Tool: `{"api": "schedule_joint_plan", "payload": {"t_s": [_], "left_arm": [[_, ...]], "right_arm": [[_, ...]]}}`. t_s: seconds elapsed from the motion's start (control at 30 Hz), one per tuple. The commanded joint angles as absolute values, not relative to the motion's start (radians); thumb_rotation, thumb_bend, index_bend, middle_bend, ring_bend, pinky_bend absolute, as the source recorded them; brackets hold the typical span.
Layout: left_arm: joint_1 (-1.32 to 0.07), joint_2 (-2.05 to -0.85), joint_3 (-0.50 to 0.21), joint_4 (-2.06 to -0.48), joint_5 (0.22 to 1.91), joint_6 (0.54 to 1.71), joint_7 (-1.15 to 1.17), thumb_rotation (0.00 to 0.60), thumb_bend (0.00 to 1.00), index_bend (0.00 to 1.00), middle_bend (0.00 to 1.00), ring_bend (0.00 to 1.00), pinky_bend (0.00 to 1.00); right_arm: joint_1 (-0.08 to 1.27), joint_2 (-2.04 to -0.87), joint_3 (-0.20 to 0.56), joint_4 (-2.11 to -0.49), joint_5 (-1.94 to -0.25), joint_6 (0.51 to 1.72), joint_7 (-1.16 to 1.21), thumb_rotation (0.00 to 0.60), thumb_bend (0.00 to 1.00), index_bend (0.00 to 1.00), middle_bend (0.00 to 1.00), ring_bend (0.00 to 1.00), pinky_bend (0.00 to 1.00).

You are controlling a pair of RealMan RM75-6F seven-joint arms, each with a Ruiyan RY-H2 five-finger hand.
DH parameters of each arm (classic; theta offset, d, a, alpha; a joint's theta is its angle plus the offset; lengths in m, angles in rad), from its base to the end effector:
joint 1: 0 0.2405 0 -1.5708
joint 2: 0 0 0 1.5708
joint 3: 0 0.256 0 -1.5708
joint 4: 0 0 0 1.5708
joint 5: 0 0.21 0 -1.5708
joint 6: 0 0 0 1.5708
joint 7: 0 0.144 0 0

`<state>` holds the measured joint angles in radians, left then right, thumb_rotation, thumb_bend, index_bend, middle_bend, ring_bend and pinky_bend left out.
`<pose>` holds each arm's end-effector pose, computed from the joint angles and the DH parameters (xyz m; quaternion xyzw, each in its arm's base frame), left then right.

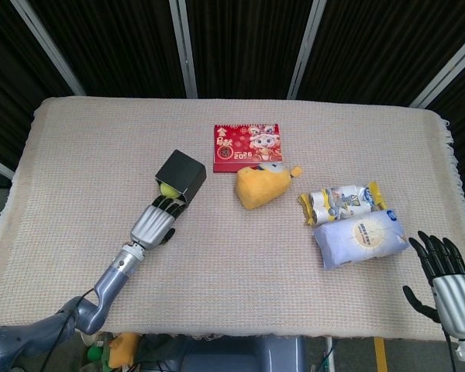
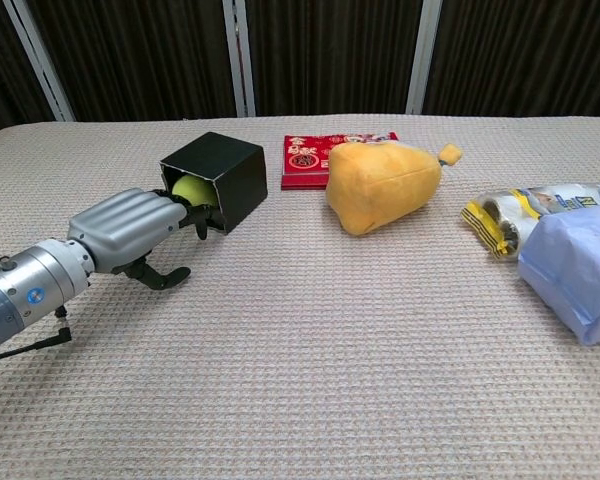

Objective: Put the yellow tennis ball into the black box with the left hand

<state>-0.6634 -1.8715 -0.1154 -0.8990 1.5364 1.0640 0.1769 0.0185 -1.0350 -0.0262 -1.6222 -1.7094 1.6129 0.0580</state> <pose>-0.1872 0.3366 -0.0794 -0.7834 -0.2405 -0.3731 0.4351 -0.2968 -0.1427 0.1783 0.6348 -0.3488 0.4172 0.5489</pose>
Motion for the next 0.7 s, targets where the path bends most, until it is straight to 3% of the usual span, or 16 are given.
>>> {"api": "schedule_joint_plan", "payload": {"t_s": [0.03,0.37,0.5,0.7], "left_arm": [[-0.668,-1.878,-0.115,-0.893,1.543,1.086,0.179,0.600,0.36,0.16,0.24,0.11,0.10],[-0.654,-1.826,-0.127,-1.004,1.477,1.063,0.381,0.600,0.27,0.13,0.16,0.04,0.01],[-0.641,-1.797,-0.119,-1.057,1.480,1.084,0.407,0.600,0.14,0.12,0.16,0.04,0.01],[-0.534,-1.638,-0.026,-1.300,1.530,1.207,0.463,0.600,0.05,0.11,0.22,0.09,0.08]], "right_arm": [[0.015,-1.033,-0.026,-1.622,-1.708,1.617,0.061,0.600,0.34,0.00,0.00,0.00,0.00],[-0.005,-1.026,-0.036,-1.613,-1.747,1.668,0.087,0.600,0.34,0.00,0.00,0.00,0.00],[-0.008,-1.028,-0.036,-1.613,-1.743,1.666,0.080,0.600,0.34,0.00,0.00,0.00,0.00],[-0.005,-1.033,-0.030,-1.615,-1.724,1.652,0.078,0.600,0.34,0.00,0.00,0.00,0.00]]}}
